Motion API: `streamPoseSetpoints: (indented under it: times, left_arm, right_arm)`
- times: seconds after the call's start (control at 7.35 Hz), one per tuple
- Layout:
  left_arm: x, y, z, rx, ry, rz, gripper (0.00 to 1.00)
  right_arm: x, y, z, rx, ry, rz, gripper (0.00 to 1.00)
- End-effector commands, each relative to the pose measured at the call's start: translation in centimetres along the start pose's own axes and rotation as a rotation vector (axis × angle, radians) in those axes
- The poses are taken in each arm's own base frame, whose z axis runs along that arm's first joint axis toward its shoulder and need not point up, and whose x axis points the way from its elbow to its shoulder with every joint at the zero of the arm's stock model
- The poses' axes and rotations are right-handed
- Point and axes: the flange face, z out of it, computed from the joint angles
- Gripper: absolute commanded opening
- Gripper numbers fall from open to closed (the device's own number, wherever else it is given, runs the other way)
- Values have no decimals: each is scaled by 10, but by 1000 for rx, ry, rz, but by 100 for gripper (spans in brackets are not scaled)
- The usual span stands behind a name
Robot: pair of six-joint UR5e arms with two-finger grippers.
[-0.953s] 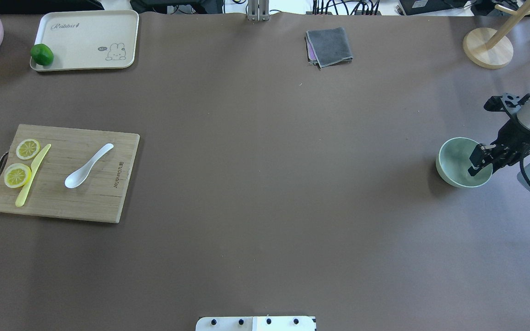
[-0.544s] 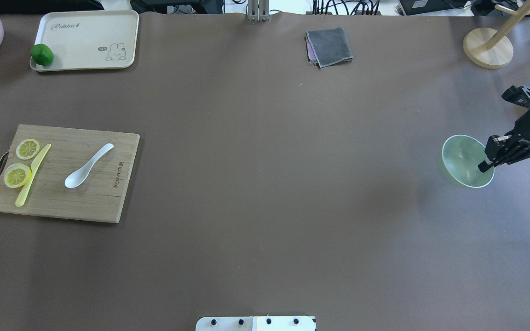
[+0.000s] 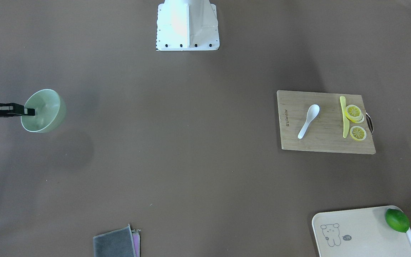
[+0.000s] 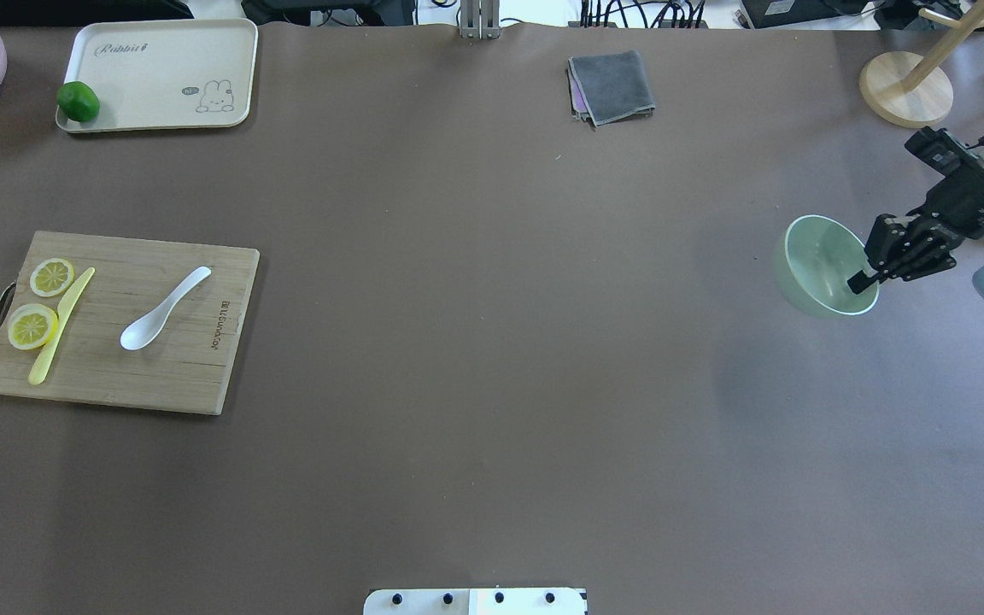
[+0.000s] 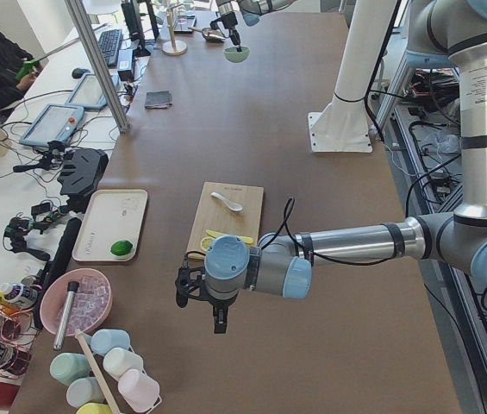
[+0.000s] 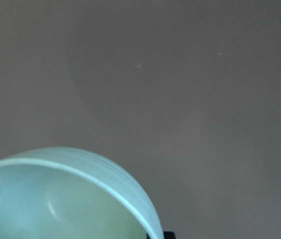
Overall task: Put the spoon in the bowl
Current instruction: 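Slide the pale green bowl with the right gripper toward the cutting board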
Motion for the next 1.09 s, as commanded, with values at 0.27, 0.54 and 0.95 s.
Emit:
streamPoseSetpoints:
  times: [0.27, 0.54, 0.95]
  left_arm:
    - [35, -9, 10, -15, 102, 84, 98]
    - [75, -12, 32, -10, 117, 209, 98]
    - [126, -24, 46, -11, 158, 115, 98]
  right_arm:
    - [-169, -23, 80, 0, 115, -28, 0]
    - [-221, -17, 108, 20, 133, -23, 0]
    - [-273, 8, 174, 160, 91, 78, 0]
